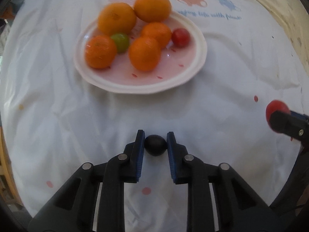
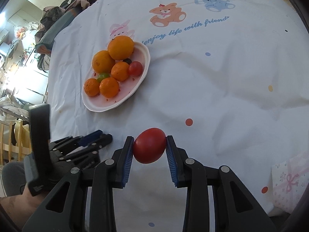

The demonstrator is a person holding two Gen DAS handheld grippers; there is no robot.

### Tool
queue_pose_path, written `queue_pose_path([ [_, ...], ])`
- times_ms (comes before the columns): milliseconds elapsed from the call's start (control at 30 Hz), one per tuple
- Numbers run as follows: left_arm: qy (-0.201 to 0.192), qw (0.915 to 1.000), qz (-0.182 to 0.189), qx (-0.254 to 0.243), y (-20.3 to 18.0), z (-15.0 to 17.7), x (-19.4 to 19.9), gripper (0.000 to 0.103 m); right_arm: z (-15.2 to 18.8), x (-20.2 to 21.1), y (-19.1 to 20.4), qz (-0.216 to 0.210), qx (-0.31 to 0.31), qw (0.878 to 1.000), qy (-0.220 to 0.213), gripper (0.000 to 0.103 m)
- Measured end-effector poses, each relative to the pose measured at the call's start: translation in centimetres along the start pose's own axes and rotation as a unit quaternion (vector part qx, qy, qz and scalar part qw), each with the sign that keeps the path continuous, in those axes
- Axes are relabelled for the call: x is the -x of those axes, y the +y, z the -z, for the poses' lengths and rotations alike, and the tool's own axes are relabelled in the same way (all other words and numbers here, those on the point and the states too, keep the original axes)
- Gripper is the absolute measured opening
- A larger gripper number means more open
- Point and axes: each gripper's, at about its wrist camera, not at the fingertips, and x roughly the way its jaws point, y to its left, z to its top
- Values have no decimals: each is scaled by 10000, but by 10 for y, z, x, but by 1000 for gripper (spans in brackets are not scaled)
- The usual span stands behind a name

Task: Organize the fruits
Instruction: 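Grasp the red tomato with the right gripper while the left gripper grasps the dark plum, then lower the red tomato and dark plum into the pink bowl and open both grippers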

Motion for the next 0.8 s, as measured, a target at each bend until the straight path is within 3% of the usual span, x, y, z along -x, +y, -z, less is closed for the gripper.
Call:
queue_pose_path([
  [267, -157, 9998, 39, 132, 13, 7, 22, 19, -2, -2, 9, 18, 86, 10000, -19, 35],
  [567, -611, 9978, -88, 230, 35, 20, 74, 19, -7, 16, 22, -140, 3, 9995, -267, 35],
  [800, -1043, 9941, -200, 240, 51, -4, 112, 19, -28, 30, 34, -272, 208, 9979, -556, 35],
])
